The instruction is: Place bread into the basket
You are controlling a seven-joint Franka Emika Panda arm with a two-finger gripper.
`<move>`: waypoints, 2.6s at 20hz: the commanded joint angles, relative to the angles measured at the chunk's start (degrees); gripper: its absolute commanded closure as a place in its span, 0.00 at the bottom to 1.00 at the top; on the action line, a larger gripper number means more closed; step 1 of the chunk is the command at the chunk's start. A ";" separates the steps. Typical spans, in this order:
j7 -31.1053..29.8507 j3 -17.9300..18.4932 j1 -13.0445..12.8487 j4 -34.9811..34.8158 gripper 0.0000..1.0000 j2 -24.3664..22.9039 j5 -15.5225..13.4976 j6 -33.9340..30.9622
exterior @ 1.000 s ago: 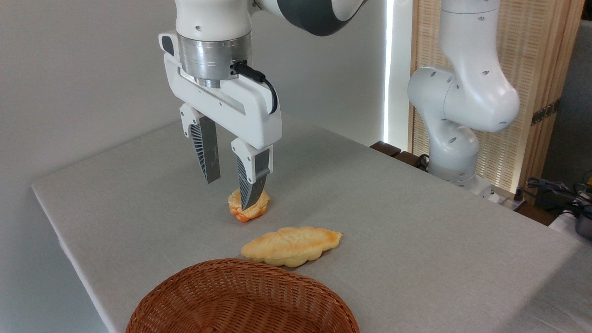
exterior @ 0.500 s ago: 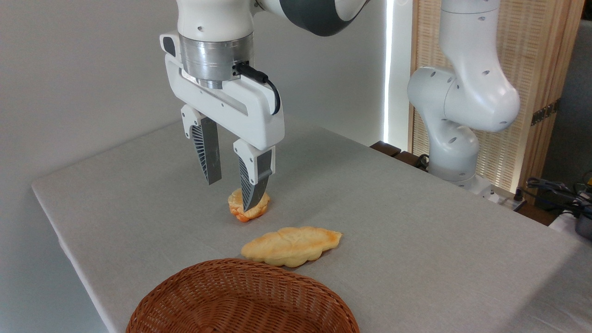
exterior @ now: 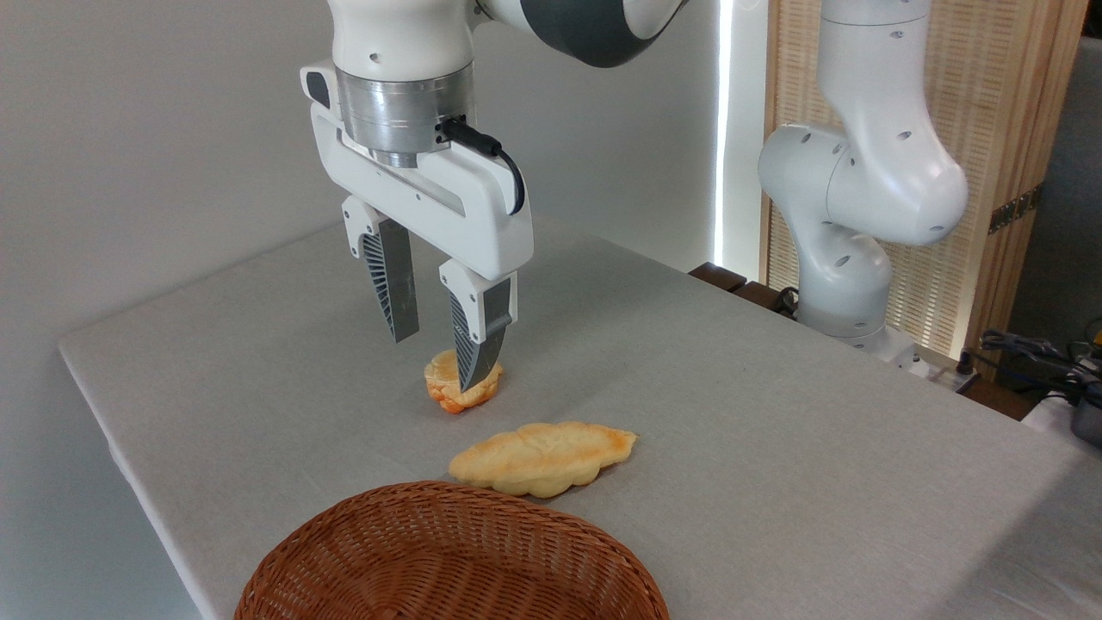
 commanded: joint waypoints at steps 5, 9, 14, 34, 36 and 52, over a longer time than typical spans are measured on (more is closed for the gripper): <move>-0.01 -0.71 -0.14 -0.63 0.00 -0.57 0.61 -1.34; -0.09 -0.79 -1.80 -2.73 0.00 -1.27 0.61 -0.99; -0.27 -1.06 -5.50 -8.79 0.00 -3.38 0.70 1.90; -0.89 -1.06 -17.37 -26.91 0.00 -4.53 0.87 17.91; -0.80 -1.06 -17.37 -26.91 0.00 -3.91 0.87 17.91; -0.36 -1.15 -18.51 -26.29 0.57 -1.54 4.21 21.34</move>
